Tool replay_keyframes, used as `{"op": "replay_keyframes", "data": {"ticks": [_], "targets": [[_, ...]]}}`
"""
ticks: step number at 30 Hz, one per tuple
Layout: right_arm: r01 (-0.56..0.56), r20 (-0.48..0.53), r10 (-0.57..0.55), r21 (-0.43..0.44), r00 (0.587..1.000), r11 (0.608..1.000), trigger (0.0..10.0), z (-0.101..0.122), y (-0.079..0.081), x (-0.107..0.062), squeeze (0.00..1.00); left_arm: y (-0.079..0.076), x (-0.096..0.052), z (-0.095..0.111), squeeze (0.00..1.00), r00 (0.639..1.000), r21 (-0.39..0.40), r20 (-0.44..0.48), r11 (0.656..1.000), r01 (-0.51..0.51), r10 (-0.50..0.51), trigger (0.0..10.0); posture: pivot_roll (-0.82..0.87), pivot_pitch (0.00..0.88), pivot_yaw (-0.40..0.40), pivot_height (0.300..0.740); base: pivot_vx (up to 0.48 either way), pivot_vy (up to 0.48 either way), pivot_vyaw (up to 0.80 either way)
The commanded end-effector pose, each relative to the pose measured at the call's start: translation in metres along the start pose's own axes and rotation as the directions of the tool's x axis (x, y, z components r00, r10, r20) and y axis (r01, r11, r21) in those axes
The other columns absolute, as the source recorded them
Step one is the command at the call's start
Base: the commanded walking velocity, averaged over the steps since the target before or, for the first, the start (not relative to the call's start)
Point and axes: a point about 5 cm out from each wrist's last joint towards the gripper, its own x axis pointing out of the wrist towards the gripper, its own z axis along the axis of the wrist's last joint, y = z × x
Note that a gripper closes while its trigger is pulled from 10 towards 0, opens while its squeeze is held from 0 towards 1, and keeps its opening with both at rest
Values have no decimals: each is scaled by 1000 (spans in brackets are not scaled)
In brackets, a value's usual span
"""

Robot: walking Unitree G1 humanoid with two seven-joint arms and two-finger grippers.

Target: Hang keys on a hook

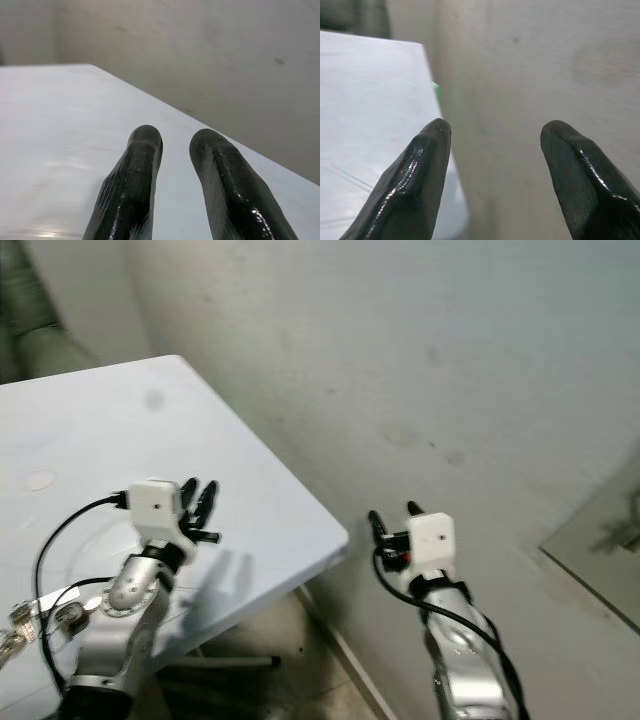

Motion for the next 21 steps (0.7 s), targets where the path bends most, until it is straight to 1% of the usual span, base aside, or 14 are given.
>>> {"op": "replay_keyframes", "data": {"ticks": [1,4,7,10,21], "targets": [[22,-7,-22,-10,1000,1000,10000,0,-9,-3,0,-10,2,3,0,1000,-14,7,999,29,-29,10000,37,0,-80,740,0,0,800],[26,-10,-26,-15,1000,1000,10000,1,-14,-3,0,-7,3,4,0,1000,-26,10,1000,16,-16,10000,37,0,-81,740,0,0,800],[27,-10,-27,-15,1000,1000,10000,1,-14,-2,0,-7,3,4,0,1000,-28,11,1000,14,-13,10000,37,0,-81,740,0,0,800],[29,-8,-29,-16,1000,999,10000,2,-16,0,0,-6,3,4,0,1000,-46,6,999,8,-7,10000,41,0,-84,740,0,0,800],[7,-8,-7,-11,1000,1000,10000,3,-14,2,0,-4,2,6,0,1000,-75,4,997,-6,6,10000,48,11,-88,740,0,0,800]]}}
